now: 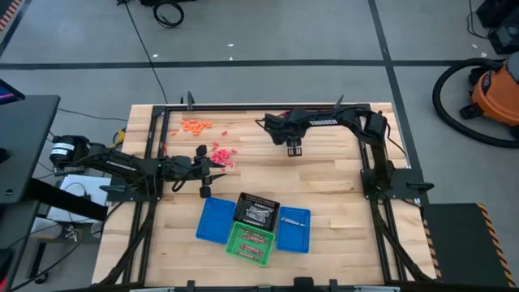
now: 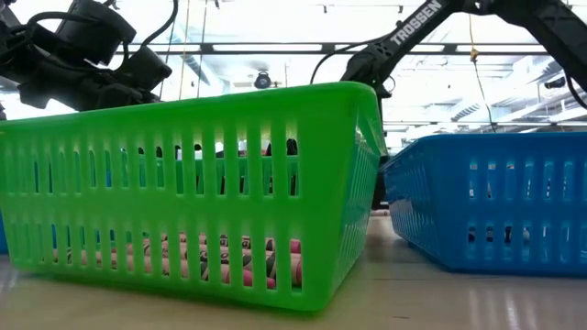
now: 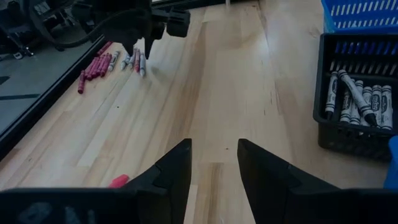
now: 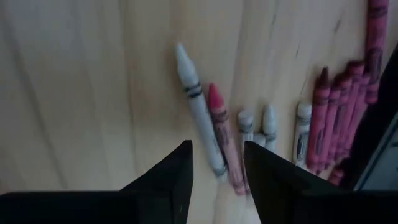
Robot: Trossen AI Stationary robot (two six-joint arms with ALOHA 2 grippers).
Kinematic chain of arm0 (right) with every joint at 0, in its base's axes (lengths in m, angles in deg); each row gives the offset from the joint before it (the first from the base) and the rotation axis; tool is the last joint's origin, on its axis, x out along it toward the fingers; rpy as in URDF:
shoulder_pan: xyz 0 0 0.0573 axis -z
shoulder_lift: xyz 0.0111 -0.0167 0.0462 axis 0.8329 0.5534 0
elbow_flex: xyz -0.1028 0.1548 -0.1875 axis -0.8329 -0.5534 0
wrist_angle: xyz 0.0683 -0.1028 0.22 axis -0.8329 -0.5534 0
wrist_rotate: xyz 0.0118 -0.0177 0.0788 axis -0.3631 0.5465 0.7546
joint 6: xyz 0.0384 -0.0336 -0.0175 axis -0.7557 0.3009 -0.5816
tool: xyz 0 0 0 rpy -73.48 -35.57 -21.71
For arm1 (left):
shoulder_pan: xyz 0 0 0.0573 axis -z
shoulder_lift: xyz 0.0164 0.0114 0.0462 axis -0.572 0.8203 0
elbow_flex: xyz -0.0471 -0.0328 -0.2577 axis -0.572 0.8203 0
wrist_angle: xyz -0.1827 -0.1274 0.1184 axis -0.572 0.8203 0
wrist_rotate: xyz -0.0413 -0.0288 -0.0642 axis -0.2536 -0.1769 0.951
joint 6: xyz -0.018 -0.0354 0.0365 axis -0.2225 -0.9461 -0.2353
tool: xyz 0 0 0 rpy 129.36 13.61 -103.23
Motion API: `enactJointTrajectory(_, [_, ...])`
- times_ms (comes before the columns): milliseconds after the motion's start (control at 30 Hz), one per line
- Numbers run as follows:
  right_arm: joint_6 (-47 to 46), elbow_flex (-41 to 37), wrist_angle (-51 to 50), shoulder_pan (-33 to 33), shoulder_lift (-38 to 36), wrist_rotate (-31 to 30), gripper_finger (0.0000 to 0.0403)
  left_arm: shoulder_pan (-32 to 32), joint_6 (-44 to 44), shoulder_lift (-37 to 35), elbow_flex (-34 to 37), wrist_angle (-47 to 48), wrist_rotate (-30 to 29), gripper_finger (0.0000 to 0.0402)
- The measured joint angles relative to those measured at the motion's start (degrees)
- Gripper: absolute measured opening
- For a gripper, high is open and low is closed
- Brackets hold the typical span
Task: Sort crayons
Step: Put the white crayon into the right blue bin
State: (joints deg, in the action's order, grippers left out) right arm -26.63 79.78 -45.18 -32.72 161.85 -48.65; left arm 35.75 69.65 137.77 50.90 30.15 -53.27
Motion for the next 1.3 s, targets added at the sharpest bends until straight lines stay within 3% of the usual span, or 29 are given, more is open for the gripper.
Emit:
enactJointTrajectory(233, [1.26, 0.0, -0.16, 0.66, 1.27, 3.19, 0.0147, 0.0, 0.0, 0.0, -0.01, 0.31, 0.0, 0.0141])
enactJointTrajectory(667, [3.52, 0.21, -2.36, 4.33, 1.17, 18.38, 0.0132, 0.0, 0.02, 0.0, 0.01, 0.7, 0.0, 0.0141])
enactJointTrajectory(867, [2.01, 0.18, -3.35, 4.54, 1.17, 19.25, 0.0118, 0.0, 0.07, 0.0, 0.01, 0.72, 0.0, 0.0141])
enactJointTrajectory(1300, [-2.43, 0.09, -2.52, 4.23, 1.19, 18.95, 0.0011, 0.0, 0.09, 0.0, 0.01, 0.78, 0.0, 0.0141])
